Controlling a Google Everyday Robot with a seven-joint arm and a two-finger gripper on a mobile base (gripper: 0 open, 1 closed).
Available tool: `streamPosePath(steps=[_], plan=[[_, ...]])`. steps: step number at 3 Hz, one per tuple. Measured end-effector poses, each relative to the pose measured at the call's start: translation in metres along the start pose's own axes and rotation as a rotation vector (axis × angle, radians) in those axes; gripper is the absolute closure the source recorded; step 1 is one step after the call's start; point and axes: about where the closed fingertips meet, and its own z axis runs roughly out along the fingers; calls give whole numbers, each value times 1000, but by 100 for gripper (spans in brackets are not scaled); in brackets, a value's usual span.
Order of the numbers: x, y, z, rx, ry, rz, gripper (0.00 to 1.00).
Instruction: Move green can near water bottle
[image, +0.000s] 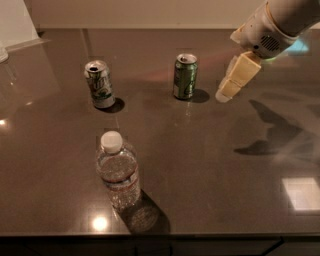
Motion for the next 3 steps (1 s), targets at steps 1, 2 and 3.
streamPosePath(steps=[1,2,3], plan=[[-15,-24,25,-19,-51,35,0],[-30,-42,48,-43,-90,66,0],[-42,-52,67,-61,-119,85,0]])
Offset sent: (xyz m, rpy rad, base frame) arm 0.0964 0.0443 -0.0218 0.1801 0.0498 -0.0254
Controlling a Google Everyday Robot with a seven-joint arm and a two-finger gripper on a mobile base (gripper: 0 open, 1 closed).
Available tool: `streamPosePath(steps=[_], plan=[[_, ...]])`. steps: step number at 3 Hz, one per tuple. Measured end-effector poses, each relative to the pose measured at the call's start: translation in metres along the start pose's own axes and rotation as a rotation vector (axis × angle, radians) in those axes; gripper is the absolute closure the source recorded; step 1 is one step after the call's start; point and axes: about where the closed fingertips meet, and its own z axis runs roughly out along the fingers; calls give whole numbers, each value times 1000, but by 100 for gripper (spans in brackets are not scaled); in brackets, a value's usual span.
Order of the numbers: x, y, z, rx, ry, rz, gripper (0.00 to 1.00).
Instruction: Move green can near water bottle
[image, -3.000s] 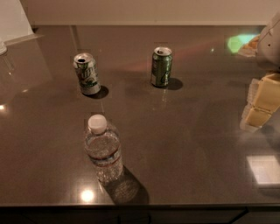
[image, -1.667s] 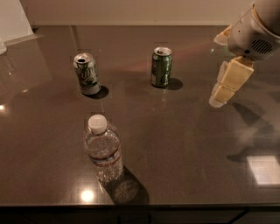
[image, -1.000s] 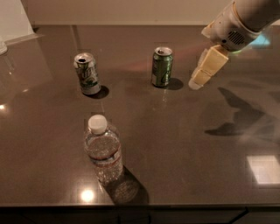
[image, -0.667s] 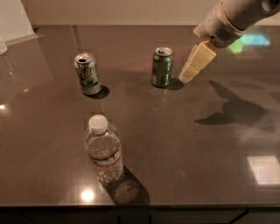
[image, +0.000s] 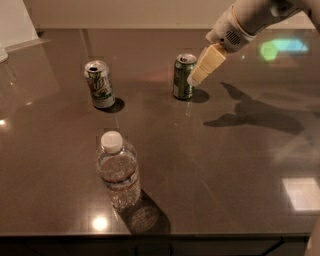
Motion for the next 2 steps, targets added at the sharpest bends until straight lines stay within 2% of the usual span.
streamPosePath(steps=[2], plan=[[-13,-4,26,-19,-31,25,0]])
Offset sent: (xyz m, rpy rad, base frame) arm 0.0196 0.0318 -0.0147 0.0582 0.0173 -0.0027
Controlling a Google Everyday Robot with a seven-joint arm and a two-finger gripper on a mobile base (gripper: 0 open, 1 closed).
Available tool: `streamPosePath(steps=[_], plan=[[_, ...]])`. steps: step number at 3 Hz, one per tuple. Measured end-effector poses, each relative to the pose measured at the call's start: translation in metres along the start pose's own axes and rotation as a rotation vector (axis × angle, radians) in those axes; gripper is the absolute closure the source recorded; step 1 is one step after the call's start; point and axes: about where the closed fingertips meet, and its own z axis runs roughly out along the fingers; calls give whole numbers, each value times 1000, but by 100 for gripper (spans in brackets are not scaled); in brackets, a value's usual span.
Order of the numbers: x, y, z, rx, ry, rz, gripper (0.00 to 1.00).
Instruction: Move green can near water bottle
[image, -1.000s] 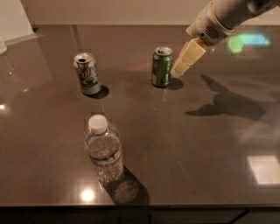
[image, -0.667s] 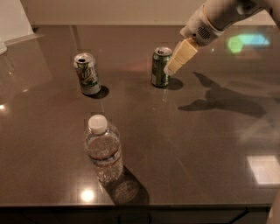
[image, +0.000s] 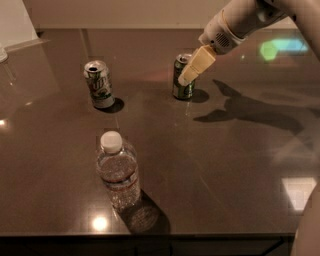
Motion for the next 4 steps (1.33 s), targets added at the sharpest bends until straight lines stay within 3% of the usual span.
streamPosePath(steps=[1,2,4], plan=[[-2,2,11,-13,1,-9,0],[-2,4,21,-25,9,-21,18],[-2,6,28,-31,2,-23,65]])
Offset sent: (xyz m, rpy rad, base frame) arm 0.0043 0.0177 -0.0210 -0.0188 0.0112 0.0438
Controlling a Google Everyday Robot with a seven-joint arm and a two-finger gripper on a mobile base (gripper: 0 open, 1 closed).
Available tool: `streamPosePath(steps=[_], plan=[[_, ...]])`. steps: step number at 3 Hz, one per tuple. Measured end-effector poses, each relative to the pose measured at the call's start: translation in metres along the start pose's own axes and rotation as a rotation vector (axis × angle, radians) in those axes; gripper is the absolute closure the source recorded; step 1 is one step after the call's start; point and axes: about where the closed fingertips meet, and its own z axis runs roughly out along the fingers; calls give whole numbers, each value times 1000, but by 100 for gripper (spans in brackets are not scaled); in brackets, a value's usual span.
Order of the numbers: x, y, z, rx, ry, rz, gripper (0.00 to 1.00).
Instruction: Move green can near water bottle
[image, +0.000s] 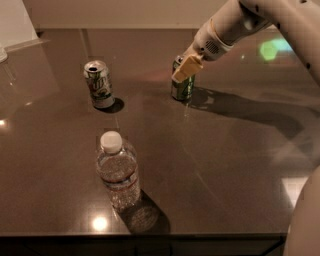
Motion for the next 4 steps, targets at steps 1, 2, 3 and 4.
streamPosePath(steps=[1,2,3,4], plan=[[-2,8,-18,2,-11,1,88],[-2,47,-53,-25,-25,-21,100],[3,84,-72,-60,-31,-43,100],[8,117,-86,-91,-47,-62,100]])
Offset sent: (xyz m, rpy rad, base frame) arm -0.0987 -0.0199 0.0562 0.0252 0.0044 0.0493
